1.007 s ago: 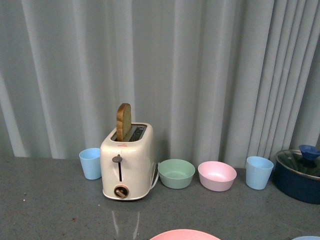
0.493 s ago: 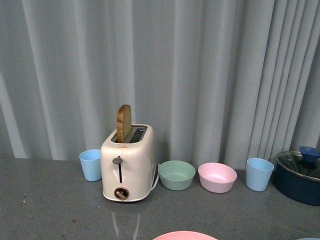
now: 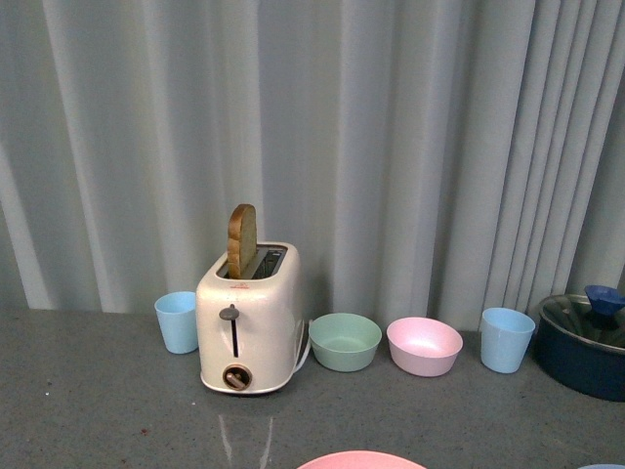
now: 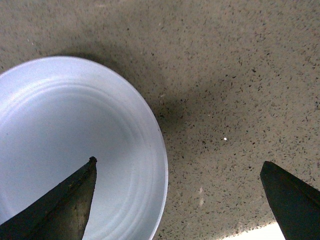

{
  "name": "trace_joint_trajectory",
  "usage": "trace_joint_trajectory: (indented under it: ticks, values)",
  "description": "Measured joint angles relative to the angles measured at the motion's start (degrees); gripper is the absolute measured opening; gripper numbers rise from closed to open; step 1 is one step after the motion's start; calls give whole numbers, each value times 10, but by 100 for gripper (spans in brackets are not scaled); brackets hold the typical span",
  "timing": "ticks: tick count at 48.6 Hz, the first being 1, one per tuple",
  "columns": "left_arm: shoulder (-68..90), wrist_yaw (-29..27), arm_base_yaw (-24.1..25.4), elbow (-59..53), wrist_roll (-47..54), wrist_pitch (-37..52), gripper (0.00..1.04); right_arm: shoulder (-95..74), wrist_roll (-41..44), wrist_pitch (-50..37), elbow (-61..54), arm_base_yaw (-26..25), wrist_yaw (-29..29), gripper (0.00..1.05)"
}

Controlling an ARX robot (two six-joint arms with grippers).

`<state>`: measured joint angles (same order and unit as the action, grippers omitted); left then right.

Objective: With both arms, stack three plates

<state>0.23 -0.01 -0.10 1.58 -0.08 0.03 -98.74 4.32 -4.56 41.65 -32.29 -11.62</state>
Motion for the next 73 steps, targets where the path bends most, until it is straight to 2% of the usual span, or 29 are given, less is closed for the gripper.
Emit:
trace_joint_trajectory:
  ticks: [14,42,47,53,61,68,70,73]
  values:
    - [0,0,0,0,0,0,98,-96,87,-22,19,-4,23,97]
    - [0,0,0,0,0,0,98,-180,92,-77,18,9,-5,96]
    - [0,0,0,0,0,0,98,-182,92,-89,14,9,-5,83]
    - [0,0,0,0,0,0,98,-184,93,-100,11,9,-7,60]
    - [0,0,0,0,0,0,98,-185,93,-100,10,9,-12,38]
    - [0,0,0,0,0,0,98,-185,85,-101,10,10,-24,10]
    - [0,0,0,0,0,0,98,-184,77,-102,12,10,-30,4]
    - [0,0,0,0,0,0,98,-183,68,-102,12,9,-35,3]
